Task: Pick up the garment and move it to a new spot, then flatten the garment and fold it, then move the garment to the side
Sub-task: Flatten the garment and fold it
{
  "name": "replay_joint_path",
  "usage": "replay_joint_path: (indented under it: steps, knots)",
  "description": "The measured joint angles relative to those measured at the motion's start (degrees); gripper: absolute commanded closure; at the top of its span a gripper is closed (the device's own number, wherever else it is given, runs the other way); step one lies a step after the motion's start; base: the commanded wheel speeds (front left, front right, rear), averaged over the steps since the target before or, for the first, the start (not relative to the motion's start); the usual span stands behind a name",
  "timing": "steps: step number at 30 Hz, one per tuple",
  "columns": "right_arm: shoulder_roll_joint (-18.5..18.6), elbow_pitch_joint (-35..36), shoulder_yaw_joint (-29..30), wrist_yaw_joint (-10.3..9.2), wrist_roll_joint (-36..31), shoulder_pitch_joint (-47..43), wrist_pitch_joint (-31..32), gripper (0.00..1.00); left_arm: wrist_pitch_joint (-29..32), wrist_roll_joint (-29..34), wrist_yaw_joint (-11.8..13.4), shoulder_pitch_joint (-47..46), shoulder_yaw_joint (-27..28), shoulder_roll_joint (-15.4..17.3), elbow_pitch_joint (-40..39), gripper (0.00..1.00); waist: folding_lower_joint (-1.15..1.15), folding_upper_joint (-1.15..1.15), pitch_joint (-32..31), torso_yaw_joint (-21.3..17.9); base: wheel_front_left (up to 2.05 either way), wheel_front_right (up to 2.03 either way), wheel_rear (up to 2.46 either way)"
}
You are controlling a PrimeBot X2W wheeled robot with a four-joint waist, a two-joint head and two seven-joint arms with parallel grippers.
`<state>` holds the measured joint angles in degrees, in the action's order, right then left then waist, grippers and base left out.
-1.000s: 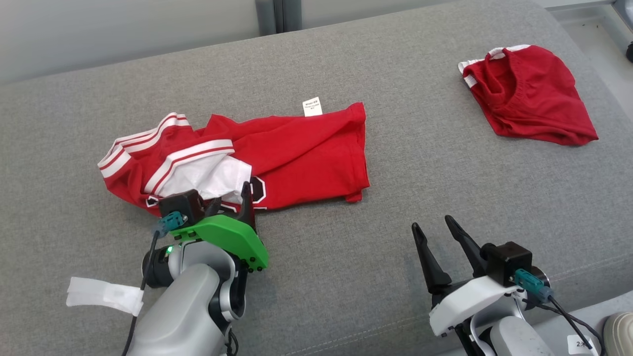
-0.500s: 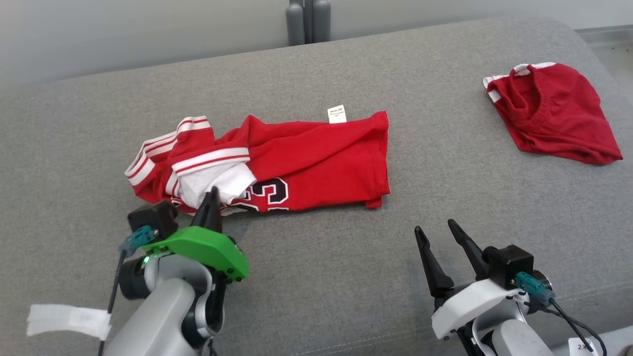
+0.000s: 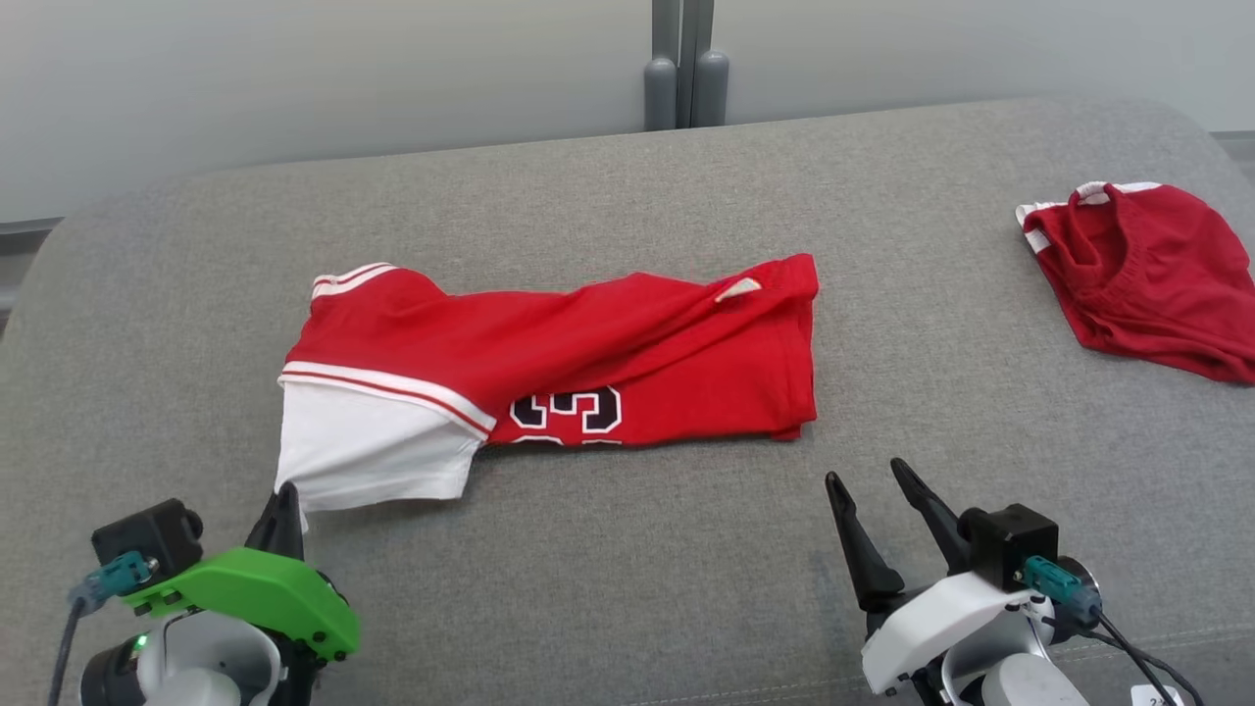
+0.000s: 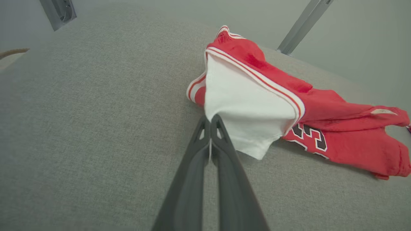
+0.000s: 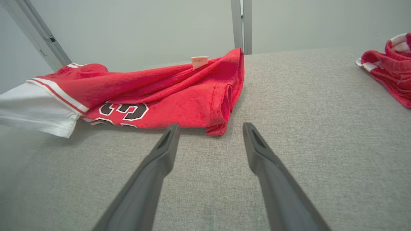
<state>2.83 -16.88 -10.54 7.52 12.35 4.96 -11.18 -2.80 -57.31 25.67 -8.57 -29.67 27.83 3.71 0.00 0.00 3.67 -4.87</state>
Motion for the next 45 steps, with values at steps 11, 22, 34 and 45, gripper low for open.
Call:
replay_joint_path:
  steps: [11, 22, 34, 45]
  knots:
    - [0.0, 0.44, -0.27, 0.0, 0.01, 0.01, 0.08, 0.0, 5.95, -3.12, 3.85, 2.43, 2.27, 4.79, -1.12, 1.0, 0.0, 0.0, -0.17, 0.01, 0.0, 0.0, 0.0]
    - [0.02, 0.78, 1.02, 0.0, -0.31, 0.07, 0.08, 0.0, 4.69, -2.22, 5.15, 3.19, 2.1, 4.59, 5.61, 1.0, 0.0, 0.0, 1.27, -0.6, 0.0, 0.0, 0.0]
    - [0.01, 0.73, 1.47, 0.0, -0.4, 0.06, 0.23, 0.0, -3.41, 0.47, 0.91, 0.35, 1.65, 1.04, 11.62, 0.0, 0.0, 0.0, 0.49, 0.07, 0.0, 0.0, 0.0]
    - [0.01, 1.65, 4.02, 0.0, -1.65, -0.82, 0.89, 0.0, -11.35, 1.55, -3.05, 3.55, 3.45, -2.72, 13.02, 0.0, 0.0, 0.0, -1.4, 2.61, 0.0, 0.0, 0.0]
